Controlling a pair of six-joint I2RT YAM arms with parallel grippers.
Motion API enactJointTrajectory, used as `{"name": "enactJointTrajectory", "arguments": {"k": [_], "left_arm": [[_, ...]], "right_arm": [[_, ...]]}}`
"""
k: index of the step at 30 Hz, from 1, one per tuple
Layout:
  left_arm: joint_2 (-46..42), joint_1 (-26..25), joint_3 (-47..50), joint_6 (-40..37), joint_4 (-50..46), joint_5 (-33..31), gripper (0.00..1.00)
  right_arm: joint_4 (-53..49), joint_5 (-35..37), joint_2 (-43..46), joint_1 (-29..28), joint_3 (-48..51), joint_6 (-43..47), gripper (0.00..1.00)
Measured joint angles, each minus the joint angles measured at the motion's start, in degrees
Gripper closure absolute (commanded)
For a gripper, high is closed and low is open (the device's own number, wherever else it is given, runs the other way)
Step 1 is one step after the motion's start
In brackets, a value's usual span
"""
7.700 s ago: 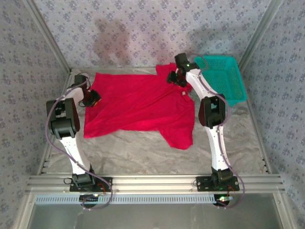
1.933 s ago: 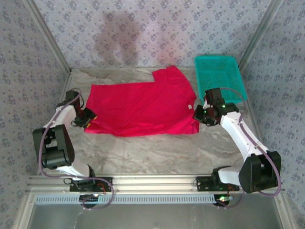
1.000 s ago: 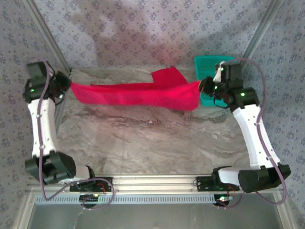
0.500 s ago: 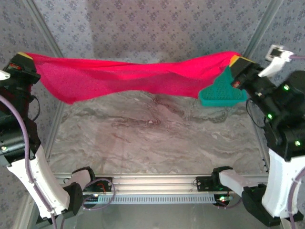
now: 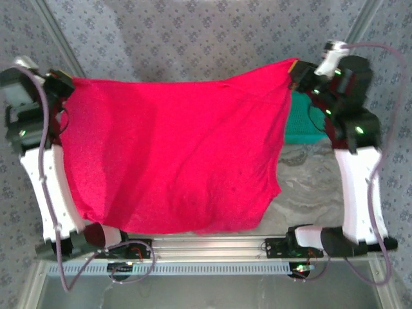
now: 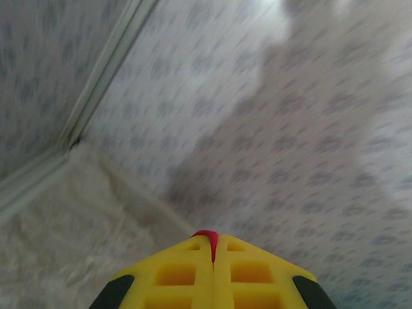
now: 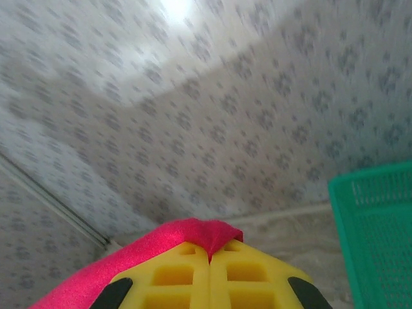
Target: Fold the inside-out t-shirt
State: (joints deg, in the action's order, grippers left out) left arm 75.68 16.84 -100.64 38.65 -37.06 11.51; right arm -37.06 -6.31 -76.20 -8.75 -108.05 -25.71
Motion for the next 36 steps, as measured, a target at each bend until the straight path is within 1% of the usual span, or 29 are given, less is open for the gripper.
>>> {"name": "enactJointTrajectory", "arguments": {"k": [2, 4, 6, 7, 8, 9, 10, 11, 12, 14, 15, 16, 18, 19, 20, 23, 25, 27, 29, 31, 34, 36], "left_arm": [[6.27, -0.94, 3.56, -0.02, 2.08, 0.28, 1.0], [13.81, -2.01, 5.99, -0.02, 3.82, 0.2, 1.0], [22.32, -2.97, 6.84, -0.04, 4.76, 0.07, 1.0], [25.62, -3.26, 6.73, -0.09, 4.98, -0.02, 0.98], [29.16, -3.56, 6.1, -0.24, 4.81, -0.11, 0.86], [33.35, -3.96, 4.48, -0.61, 4.17, -0.37, 0.65], [37.11, -4.37, 2.25, -1.07, 3.43, -0.63, 0.58], [41.05, -4.76, -0.83, -1.33, 2.54, -1.05, 0.54], [44.54, -5.03, -4.39, -1.6, 1.05, -1.6, 0.51], [50.99, -5.6, -13.11, -2.29, -2.56, -2.82, 0.51], [53.11, -5.92, -16.63, -2.51, -3.91, -3.76, 0.5], [53.81, -6.19, -18.21, -2.69, -4.76, -4.66, 0.5], [52.72, -7.04, -18.34, -2.84, -6.8, -6.69, 0.5], [51.36, -7.45, -16.87, -2.84, -6.58, -7.13, 0.49], [48.98, -8.0, -13.64, -2.78, -5.7, -7.34, 0.49], [37.97, -10.16, 2.51, -1.22, -1.49, -5.2, 0.49], [31.39, -11.76, 13.03, 0.52, 2.58, -1.53, 0.49], [27.36, -13.51, 21.73, 2.03, 6.54, 2.69, 0.5], [26.86, -14.47, 27.17, 2.86, 9.27, 5.7, 0.5], [27.69, -14.56, 31.39, 2.99, 10.93, 7.17, 0.5], [28.52, -13.05, 35.95, 2.99, 11.69, 7.56, 0.51], [28.59, -11.15, 37.79, 2.95, 12.26, 7.45, 0.51]], "right_arm": [[2.78, -0.79, -5.95, 0.0, 2.29, -0.87, 1.0], [4.72, -1.66, -13.27, 0.0, 2.4, -1.75, 1.0], [5.81, -2.34, -22.05, -0.11, 0.96, -2.56, 1.0], [5.46, -2.51, -26.38, -0.13, -0.72, -3.23, 0.98], [5.09, -2.56, -31.06, -0.15, -2.97, -4.0, 0.85], [4.31, -2.64, -36.35, -0.17, -6.27, -4.94, 0.66], [3.21, -2.73, -40.81, -0.22, -9.57, -5.77, 0.53], [1.18, -2.91, -46.42, -0.22, -14.8, -6.84, 0.46], [-0.9, -3.26, -52.15, -0.22, -20.61, -7.8, 0.43], [-4.9, -3.8, -61.0, -0.33, -30.73, -9.09, 0.4], [-7.06, -4.07, -64.32, -0.39, -34.53, -9.49, 0.4], [-8.59, -4.24, -65.75, -0.48, -36.11, -9.64, 0.4], [-11.28, -4.63, -65.83, -1.01, -35.17, -9.88, 0.4], [-10.75, -4.79, -64.52, -1.31, -33.09, -9.9, 0.4], [-9.44, -5.11, -61.79, -1.79, -28.5, -9.92, 0.39], [-5.6, -5.97, -51.89, -3.78, -13.29, -9.84, 0.4], [-2.97, -6.62, -45.86, -5.62, -4.5, -9.2, 0.41], [-0.04, -7.08, -40.92, -7.63, 3.32, -8.35, 0.41], [3.23, -7.74, -37.73, -9.49, 10.49, -7.98, 0.42], [5.79, -8.15, -36.11, -10.45, 17.29, -7.96, 0.43], [9.2, -8.2, -35.82, -10.08, 27.45, -8.39, 0.43], [9.9, -7.72, -35.82, -9.29, 33.51, -8.63, 0.43]]}}
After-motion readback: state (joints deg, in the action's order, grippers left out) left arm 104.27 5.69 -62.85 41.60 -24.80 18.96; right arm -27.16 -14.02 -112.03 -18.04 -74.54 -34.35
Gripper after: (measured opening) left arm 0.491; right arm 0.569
